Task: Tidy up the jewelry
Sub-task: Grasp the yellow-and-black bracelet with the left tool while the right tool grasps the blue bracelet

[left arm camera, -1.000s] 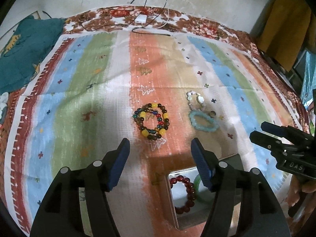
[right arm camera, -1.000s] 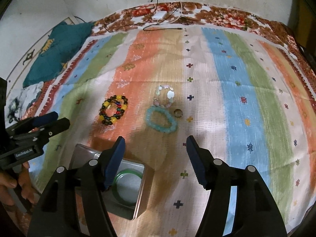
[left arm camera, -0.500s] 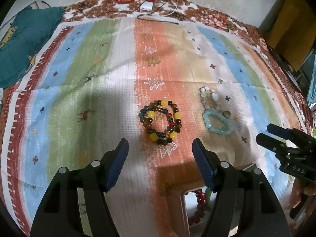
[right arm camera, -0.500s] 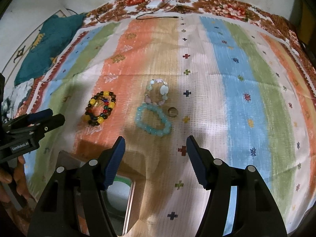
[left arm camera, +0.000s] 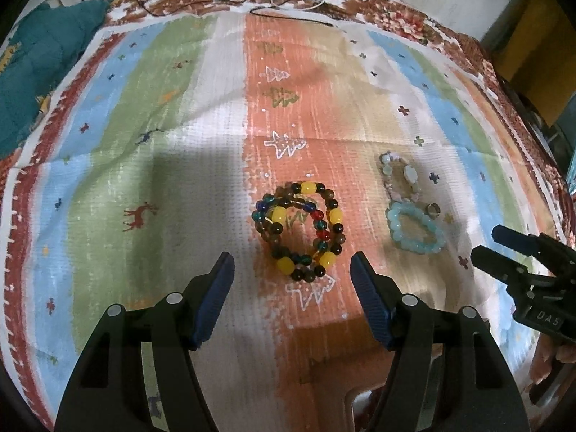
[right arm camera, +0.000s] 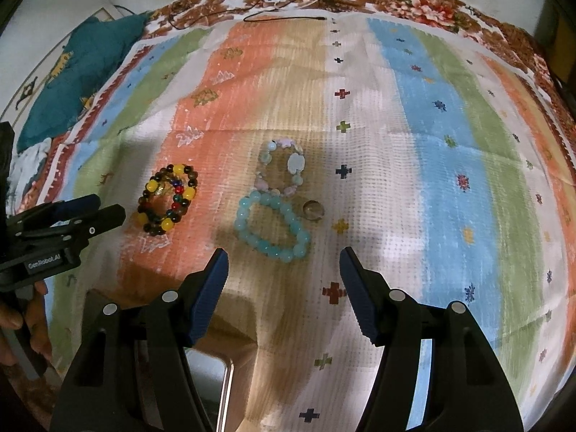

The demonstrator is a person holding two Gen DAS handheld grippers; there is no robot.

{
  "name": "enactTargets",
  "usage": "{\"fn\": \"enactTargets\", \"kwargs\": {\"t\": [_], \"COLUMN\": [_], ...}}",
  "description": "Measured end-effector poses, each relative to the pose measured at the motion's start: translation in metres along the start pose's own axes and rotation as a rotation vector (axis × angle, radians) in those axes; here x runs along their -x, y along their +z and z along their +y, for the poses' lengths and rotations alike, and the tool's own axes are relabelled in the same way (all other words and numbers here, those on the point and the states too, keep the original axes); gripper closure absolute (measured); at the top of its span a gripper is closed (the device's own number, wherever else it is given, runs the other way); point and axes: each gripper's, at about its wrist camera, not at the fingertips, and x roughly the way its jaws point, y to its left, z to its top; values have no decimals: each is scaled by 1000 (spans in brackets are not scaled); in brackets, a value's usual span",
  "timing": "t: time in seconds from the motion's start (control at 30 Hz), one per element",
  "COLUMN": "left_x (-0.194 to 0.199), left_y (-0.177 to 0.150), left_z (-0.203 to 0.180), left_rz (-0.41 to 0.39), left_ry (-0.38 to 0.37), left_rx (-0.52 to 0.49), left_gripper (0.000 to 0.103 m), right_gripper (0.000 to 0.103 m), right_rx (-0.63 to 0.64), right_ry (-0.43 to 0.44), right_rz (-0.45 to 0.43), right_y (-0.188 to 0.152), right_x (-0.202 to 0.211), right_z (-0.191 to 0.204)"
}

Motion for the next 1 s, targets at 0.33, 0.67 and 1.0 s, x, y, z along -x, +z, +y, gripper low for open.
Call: {"fn": "enactTargets", "kwargs": {"t": [0.33, 0.67, 1.0], "left_x": [-12, -24, -38], "left_y": [7, 13, 16], "left_z": [0, 4, 5], "left_rz": [18, 33, 62], "left_ry": [-5, 4, 11], "left_rx": [-12, -19, -38], "left_gripper": [38, 42, 52], "right_gripper": [39, 39, 45], "right_rx": [-20, -45, -34], "right_ry": [-23, -26, -19], "right_rz": [14, 58, 75], "right_y": [8, 13, 17], "right_x": [-16, -39, -54], "right_z": [-5, -12, -9]}}
